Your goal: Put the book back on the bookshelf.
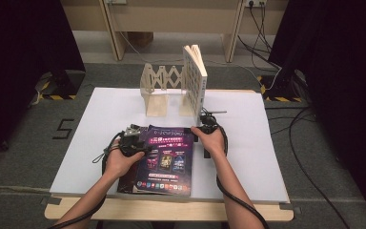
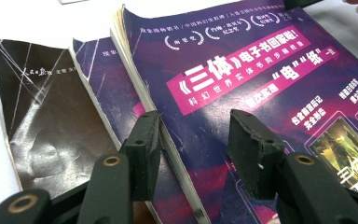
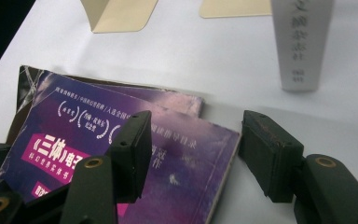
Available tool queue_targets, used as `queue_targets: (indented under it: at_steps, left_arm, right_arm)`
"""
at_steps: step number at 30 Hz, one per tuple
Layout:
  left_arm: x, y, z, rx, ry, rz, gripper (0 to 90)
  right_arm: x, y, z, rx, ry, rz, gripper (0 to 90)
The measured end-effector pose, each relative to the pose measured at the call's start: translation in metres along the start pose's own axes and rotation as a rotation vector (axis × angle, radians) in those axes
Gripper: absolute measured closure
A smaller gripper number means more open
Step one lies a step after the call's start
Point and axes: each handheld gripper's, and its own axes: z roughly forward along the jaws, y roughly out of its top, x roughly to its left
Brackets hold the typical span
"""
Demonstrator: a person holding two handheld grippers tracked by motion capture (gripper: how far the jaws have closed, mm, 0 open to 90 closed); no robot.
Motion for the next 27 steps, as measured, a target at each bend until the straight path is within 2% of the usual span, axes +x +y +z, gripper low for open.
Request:
queue_targets:
  at_steps: [4, 7, 10, 13, 15, 21, 27]
  left_arm:
    - [0.0, 0.0, 0.0, 0.002, 0.005, 0.005, 53.4]
    - [-0.001, 0.0, 0.0, 0.001, 0.006, 0.003, 53.4]
    - [-0.002, 0.0, 0.0, 0.003, 0.015, 0.01, 53.5]
    - [-0.002, 0.001, 0.0, 0.007, 0.015, 0.013, 53.5]
    - [-0.002, 0.001, 0.0, 0.005, 0.012, 0.01, 53.5]
    - [-0.003, 0.001, 0.0, 0.004, 0.011, 0.011, 53.7]
    - [-0.004, 0.001, 0.0, 0.005, 0.02, 0.019, 53.8]
  right_arm:
    - [0.001, 0.0, 0.0, 0.004, -0.006, -0.008, 45.6]
    - [0.001, -0.003, -0.001, -0.013, -0.008, 0.021, 46.3]
    - [0.003, -0.005, -0.004, 0.004, -0.008, 0.038, 46.1]
    - [0.003, -0.006, -0.004, 0.003, -0.01, 0.032, 45.9]
    - [0.004, -0.006, -0.005, 0.007, -0.009, 0.05, 46.4]
    - [0.003, -0.006, -0.009, 0.038, -0.021, 0.067, 51.6]
    - [0.0, -0.009, -0.01, 0.023, -0.014, 0.106, 55.2]
